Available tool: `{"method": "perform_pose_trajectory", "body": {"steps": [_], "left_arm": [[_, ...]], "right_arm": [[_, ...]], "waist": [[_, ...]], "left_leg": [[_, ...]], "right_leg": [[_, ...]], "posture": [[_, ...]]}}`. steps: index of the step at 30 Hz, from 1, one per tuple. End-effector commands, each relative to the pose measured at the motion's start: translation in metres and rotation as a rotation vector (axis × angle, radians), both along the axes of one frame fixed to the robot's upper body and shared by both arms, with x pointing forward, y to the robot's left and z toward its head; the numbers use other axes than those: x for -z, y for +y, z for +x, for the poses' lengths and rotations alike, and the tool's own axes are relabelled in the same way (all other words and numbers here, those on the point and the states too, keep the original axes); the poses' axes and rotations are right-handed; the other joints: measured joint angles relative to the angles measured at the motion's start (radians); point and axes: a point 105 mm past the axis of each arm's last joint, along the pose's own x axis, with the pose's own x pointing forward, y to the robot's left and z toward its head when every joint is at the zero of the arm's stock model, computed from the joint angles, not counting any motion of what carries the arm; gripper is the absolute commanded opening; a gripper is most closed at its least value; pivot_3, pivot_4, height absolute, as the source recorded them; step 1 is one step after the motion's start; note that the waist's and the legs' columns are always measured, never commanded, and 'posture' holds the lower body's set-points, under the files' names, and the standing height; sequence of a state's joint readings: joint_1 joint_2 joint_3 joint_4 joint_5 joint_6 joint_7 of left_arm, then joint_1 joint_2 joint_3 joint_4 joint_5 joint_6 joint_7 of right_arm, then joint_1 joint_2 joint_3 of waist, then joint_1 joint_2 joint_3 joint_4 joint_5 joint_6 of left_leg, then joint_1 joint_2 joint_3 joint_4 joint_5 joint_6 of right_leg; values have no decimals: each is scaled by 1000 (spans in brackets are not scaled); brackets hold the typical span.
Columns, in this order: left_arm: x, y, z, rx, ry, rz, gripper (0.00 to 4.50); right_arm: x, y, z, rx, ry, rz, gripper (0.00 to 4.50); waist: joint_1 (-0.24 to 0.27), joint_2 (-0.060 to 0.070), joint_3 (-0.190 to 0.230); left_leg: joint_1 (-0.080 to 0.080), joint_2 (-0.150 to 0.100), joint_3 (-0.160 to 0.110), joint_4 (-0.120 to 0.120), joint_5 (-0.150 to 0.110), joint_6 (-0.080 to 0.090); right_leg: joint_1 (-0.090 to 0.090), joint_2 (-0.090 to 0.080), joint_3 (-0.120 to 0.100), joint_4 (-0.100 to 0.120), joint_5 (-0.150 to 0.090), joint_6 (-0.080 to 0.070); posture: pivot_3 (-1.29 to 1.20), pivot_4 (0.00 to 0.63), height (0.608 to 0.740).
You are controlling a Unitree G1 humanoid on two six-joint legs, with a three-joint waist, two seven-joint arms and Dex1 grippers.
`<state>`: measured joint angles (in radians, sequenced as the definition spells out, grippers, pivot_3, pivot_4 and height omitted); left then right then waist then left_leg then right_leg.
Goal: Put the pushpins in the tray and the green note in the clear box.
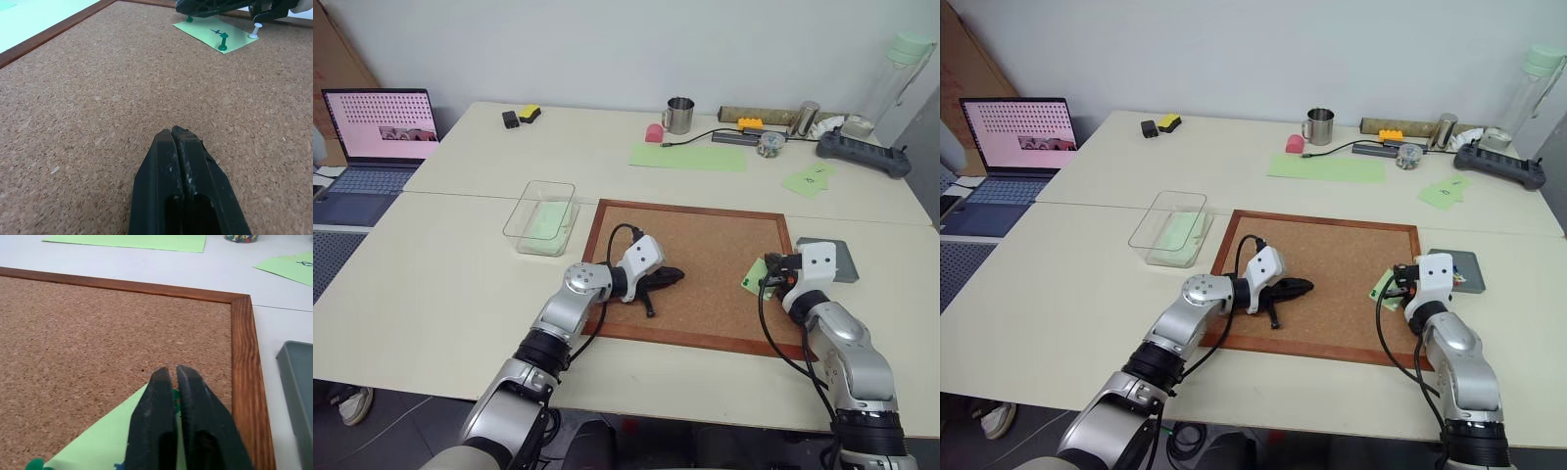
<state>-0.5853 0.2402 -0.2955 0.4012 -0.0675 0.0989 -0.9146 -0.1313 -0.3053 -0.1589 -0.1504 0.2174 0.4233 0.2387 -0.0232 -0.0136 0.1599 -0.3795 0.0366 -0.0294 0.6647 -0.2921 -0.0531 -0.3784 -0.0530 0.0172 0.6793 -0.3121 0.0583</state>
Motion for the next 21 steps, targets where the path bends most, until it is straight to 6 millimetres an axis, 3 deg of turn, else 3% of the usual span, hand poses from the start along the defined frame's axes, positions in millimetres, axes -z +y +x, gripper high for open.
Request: {"method": "perform_pose_trajectory", "body": {"steps": [1,9,18,21], "left_arm": [[2,3,6,-28,-12,33,0],[3,3,7,-32,-10,42,0],[6,2,5,-20,1,51,0],[9,1,-1,12,26,54,0]], "right_arm": [[-17,3,0,-19,-80,25,4],[-56,-1,-5,-12,-258,51,4],[-62,6,-10,-61,-276,-10,4],[-66,-5,-9,-19,-278,-35,4]], "waist": [[0,0,0],[-2,0,0],[-3,0,0],[-3,0,0]], "left_leg": [[0,0,0,0,0,0],[0,0,0,0,0,0],[0,0,0,0,0,0],[0,0,0,0,0,0]], "right_leg": [[0,0,0,0,0,0],[-1,0,0,0,0,0],[0,0,0,0,0,0],[0,0,0,0,0,0]], "posture": [[0,150,740],[0,150,740],[0,150,740],[0,150,740]]}}
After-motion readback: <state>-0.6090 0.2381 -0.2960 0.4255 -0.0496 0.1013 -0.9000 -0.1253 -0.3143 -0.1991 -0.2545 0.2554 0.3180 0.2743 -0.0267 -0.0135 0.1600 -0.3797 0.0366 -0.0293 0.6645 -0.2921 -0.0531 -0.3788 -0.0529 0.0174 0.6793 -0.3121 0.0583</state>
